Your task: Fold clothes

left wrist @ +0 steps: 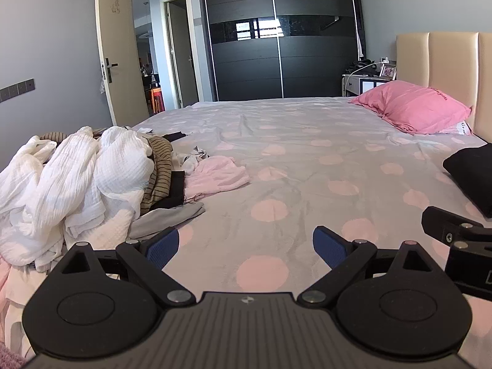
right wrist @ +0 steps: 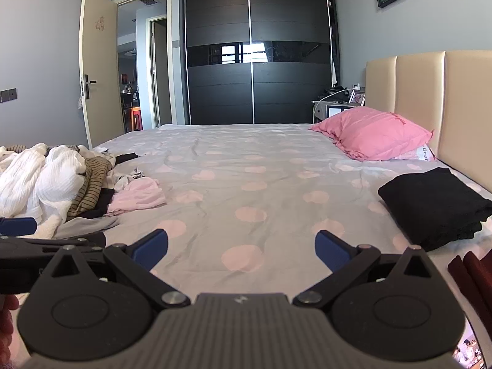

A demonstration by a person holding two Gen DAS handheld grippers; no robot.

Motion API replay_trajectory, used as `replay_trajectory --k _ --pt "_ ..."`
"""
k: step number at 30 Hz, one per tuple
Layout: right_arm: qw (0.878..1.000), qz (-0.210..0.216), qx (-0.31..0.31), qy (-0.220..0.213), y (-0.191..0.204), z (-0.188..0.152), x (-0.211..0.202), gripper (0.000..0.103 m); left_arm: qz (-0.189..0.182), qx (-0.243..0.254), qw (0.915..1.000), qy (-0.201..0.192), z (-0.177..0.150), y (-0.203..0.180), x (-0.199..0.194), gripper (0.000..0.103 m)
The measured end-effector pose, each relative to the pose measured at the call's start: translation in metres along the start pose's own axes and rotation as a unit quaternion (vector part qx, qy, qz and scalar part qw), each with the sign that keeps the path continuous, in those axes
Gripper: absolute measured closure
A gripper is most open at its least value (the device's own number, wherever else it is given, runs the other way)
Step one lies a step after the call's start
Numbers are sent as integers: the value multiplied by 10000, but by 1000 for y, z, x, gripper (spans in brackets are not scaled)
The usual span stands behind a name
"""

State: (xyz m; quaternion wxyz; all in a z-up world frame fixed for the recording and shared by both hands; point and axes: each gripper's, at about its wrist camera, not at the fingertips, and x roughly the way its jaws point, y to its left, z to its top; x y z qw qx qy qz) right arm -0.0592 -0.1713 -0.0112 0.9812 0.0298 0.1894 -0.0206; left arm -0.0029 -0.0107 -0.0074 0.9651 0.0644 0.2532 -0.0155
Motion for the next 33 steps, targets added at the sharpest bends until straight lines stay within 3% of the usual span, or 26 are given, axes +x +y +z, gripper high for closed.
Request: replay_trajectory --k 33 --pt "9998 50 -31 171 5 -6 3 0 70 -21 9999 100 -2 -2 -1 7"
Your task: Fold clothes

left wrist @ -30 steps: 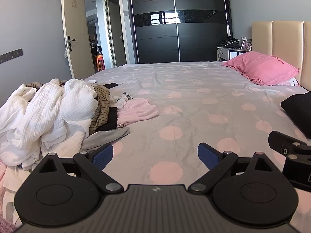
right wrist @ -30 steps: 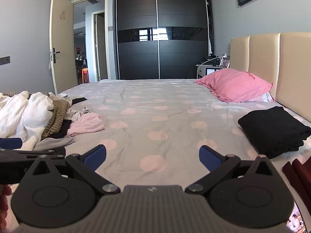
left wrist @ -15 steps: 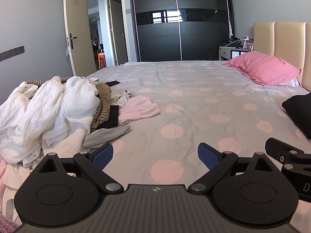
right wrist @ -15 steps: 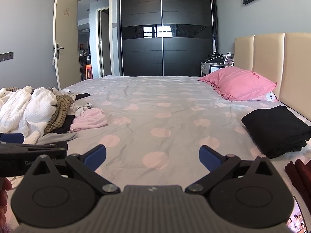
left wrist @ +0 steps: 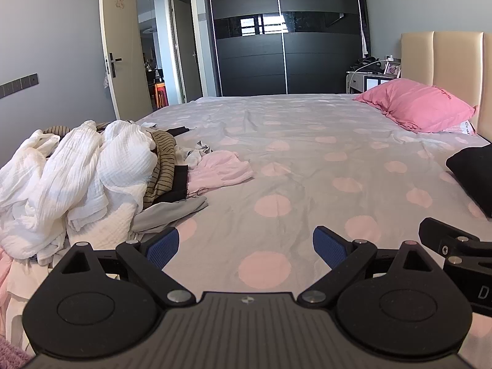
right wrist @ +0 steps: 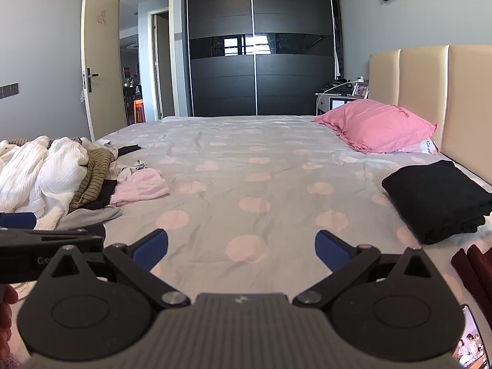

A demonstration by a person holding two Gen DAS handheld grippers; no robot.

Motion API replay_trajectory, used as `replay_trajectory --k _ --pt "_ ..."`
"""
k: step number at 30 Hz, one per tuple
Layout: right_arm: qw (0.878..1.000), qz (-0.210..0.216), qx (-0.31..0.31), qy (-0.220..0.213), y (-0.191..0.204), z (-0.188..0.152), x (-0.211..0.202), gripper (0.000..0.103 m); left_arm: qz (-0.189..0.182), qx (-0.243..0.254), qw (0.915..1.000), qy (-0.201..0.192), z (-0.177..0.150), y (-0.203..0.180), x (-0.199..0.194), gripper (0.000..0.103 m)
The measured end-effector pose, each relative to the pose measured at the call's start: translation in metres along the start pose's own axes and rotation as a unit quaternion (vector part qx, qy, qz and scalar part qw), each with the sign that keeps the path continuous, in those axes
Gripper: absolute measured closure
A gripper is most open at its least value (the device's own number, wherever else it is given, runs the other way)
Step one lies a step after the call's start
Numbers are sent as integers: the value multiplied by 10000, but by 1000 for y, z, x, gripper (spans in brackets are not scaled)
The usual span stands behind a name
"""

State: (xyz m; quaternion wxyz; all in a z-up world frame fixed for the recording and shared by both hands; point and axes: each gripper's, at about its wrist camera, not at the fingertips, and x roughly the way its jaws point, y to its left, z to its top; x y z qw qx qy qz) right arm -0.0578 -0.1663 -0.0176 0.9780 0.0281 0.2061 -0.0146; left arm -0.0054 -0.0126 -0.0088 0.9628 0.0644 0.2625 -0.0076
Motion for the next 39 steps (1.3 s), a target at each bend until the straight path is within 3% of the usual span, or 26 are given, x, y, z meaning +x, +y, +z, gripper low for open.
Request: replay_trajectory --k 39 --pt "9999 -33 -39 88 -2 -2 5 0 -69 119 9998 127 -3 1 3 7"
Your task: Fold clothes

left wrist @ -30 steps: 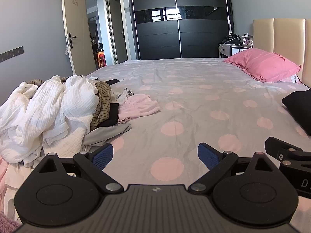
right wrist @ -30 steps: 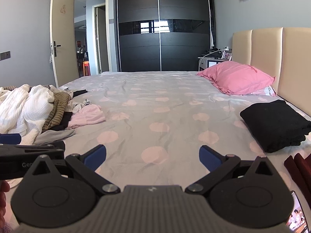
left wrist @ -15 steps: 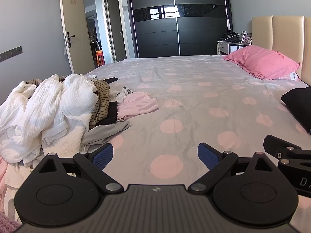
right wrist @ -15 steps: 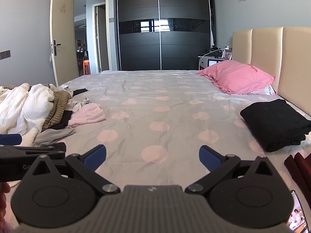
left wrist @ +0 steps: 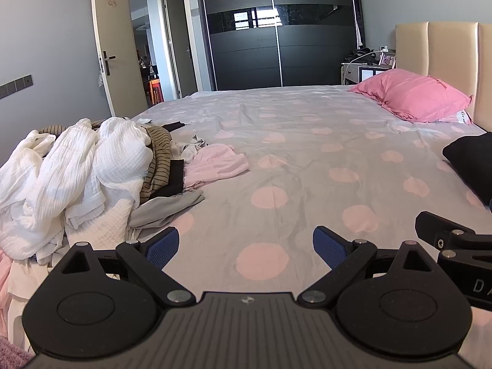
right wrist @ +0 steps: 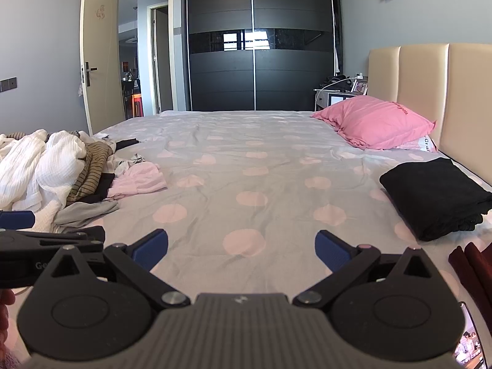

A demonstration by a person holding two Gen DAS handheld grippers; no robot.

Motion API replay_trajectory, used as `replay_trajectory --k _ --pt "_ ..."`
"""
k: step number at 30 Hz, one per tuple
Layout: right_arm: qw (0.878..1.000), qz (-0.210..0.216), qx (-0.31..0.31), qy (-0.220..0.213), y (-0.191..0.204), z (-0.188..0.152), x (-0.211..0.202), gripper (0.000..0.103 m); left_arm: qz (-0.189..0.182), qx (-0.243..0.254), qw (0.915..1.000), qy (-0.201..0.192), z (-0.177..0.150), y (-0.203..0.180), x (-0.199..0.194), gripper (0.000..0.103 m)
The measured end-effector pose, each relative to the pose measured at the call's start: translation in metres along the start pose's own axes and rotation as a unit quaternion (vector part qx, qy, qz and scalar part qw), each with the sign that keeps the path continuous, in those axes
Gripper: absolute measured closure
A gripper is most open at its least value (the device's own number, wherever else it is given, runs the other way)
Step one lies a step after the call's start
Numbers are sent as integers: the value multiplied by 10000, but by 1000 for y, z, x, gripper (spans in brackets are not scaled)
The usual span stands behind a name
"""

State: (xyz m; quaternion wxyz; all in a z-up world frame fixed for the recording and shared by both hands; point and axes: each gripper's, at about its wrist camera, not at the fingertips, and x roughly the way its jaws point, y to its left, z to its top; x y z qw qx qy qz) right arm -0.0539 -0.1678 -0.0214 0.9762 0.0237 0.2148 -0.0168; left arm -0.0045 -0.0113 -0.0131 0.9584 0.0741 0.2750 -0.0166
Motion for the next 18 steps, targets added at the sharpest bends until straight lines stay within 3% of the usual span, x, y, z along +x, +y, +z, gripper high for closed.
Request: replay_trajectory --k 10,18 --pt "9999 -74 -128 -23 -5 2 -2 0 -102 -118 9998 102 1 24 10 8" --pt "9996 -197 -189 53 -21 8 8 0 -83 -404 9972 625 14 89 39 46"
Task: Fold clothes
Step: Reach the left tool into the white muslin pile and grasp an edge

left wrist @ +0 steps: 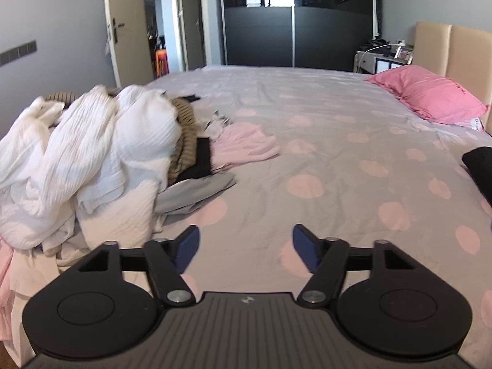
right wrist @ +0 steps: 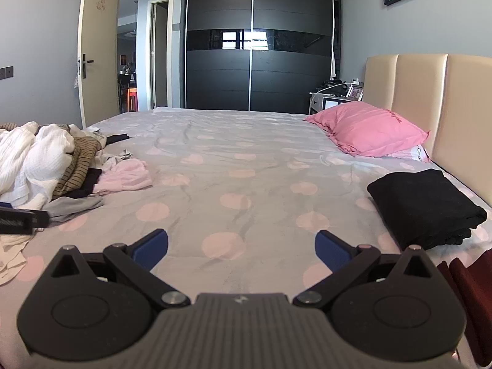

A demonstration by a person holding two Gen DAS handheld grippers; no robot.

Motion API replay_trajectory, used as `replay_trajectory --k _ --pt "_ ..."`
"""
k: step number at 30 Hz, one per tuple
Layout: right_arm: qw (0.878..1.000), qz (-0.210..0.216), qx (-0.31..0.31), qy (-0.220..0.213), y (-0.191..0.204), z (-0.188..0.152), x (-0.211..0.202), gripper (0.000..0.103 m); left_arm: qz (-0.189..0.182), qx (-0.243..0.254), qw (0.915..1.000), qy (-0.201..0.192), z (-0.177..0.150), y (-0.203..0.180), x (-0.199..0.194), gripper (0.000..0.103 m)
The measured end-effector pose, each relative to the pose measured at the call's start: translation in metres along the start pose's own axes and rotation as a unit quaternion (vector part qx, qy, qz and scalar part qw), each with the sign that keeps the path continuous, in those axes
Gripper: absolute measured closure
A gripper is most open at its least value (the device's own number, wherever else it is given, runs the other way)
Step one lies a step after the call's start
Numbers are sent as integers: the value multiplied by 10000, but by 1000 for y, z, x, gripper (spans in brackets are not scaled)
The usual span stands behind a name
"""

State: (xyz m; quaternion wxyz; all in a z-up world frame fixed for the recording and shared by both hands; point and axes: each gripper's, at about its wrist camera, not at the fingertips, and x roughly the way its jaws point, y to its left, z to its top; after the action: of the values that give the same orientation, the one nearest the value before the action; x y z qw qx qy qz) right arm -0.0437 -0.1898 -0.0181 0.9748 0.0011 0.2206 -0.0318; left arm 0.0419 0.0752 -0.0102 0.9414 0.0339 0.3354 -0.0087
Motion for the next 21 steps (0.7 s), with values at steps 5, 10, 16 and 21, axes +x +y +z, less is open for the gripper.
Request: replay_trajectory --k 5,10,16,21 --pt "9997 -88 201 142 -11 2 11 0 587 -41 9983 17 21 65 24 54" --pt "9992 -45 212 322 -9 -3 20 0 1527 -552 9867 -59 33 138 61 50" --pt "9988 79 38 481 5 -7 30 0 2187 -979 9707 164 28 194 96 38" --pt "9983 143 -18 569 13 -9 37 0 1671 -1252 9778 186 24 210 102 66"
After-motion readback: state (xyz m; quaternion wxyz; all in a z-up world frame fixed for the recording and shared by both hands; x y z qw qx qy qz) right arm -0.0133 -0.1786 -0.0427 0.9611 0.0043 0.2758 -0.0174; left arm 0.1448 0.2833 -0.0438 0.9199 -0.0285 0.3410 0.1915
